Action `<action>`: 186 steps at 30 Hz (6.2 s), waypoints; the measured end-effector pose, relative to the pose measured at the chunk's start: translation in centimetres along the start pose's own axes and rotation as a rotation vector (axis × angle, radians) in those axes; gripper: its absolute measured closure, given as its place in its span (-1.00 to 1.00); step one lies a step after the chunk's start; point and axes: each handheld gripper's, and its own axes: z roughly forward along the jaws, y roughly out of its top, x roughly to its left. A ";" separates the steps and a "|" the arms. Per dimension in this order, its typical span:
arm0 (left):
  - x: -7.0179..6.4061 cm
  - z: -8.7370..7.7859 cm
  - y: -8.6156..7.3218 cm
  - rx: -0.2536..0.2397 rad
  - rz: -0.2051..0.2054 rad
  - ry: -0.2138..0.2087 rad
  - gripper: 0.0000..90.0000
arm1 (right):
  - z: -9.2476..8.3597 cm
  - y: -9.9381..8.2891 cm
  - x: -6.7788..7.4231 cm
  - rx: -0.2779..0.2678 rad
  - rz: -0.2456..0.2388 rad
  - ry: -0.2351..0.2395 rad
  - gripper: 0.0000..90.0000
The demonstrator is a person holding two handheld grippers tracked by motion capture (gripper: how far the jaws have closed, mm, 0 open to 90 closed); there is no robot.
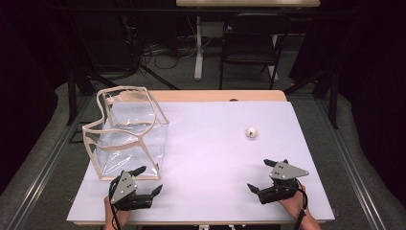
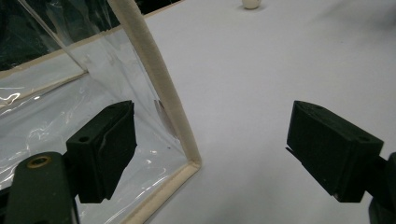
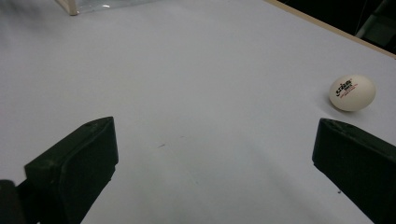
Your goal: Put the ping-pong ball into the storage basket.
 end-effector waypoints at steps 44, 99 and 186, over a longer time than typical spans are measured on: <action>-0.2 -0.1 -0.1 0.019 0.009 0.001 -0.65 | 1.4 2.7 -0.4 0.074 0.001 -0.054 -0.99; -0.4 0.2 -0.1 0.032 0.018 -0.009 -0.65 | 5.0 5.9 -4.5 0.141 0.024 -0.118 -0.97; -0.4 0.5 -0.1 0.033 0.024 -0.014 -0.65 | 11.2 4.7 -12.5 0.202 0.170 -0.183 -0.98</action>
